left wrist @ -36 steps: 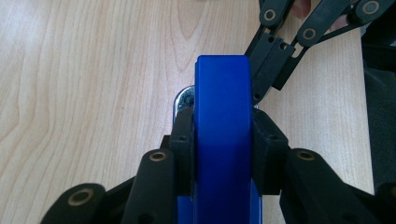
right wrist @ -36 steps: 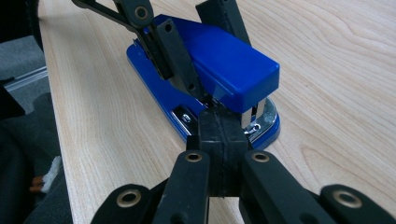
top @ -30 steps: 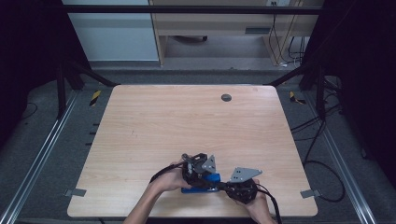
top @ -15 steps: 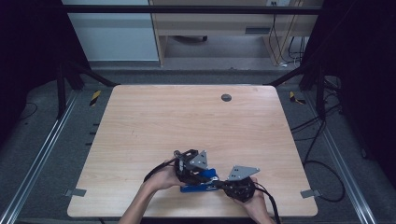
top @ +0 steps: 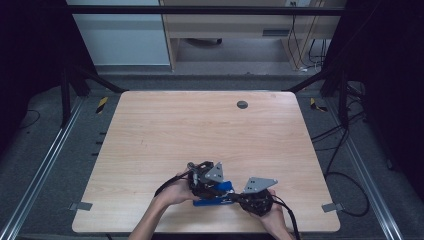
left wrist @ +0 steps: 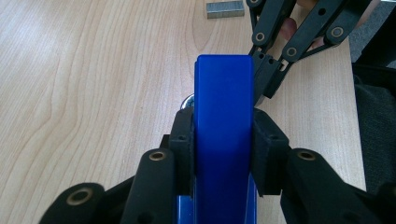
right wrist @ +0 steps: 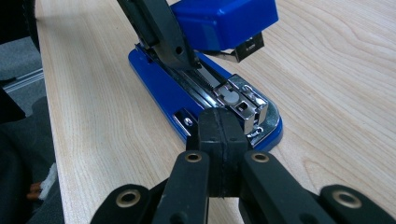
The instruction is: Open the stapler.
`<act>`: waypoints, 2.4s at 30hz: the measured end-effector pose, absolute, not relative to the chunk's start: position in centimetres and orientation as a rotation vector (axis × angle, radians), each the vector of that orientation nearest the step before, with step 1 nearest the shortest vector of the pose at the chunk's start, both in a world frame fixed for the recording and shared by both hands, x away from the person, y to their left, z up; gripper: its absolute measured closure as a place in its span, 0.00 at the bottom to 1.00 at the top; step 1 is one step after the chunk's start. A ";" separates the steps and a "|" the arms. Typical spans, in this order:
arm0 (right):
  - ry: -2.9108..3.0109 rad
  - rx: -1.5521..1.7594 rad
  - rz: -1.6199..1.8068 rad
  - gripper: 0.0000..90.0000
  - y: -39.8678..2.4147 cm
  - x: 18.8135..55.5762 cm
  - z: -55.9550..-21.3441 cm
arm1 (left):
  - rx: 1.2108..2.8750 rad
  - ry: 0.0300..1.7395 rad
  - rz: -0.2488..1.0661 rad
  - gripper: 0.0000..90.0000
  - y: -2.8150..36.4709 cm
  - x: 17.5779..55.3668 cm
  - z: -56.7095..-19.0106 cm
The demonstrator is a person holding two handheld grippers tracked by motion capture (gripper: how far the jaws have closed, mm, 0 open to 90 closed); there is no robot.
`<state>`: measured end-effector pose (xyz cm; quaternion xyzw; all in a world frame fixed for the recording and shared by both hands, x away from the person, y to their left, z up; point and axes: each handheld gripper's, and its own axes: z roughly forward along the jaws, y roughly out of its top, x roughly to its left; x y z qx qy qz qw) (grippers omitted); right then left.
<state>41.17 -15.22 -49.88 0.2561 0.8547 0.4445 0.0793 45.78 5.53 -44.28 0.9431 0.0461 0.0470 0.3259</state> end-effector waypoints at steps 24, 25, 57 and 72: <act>2.476 0.740 1.407 1.00 -16.2 41.3 -47.9 | 2.463 0.131 0.116 0.72 5.6 45.8 -44.3; 2.477 0.740 1.407 1.00 -16.2 41.4 -48.0 | 2.466 0.131 0.116 0.72 5.6 45.9 -44.3; 2.465 0.755 1.421 1.00 -16.3 41.6 -48.0 | 2.292 0.395 0.279 0.48 9.2 44.5 -41.2; 2.453 0.763 1.447 1.00 -16.4 41.6 -48.0 | 2.027 0.570 0.385 0.54 9.6 42.7 -41.1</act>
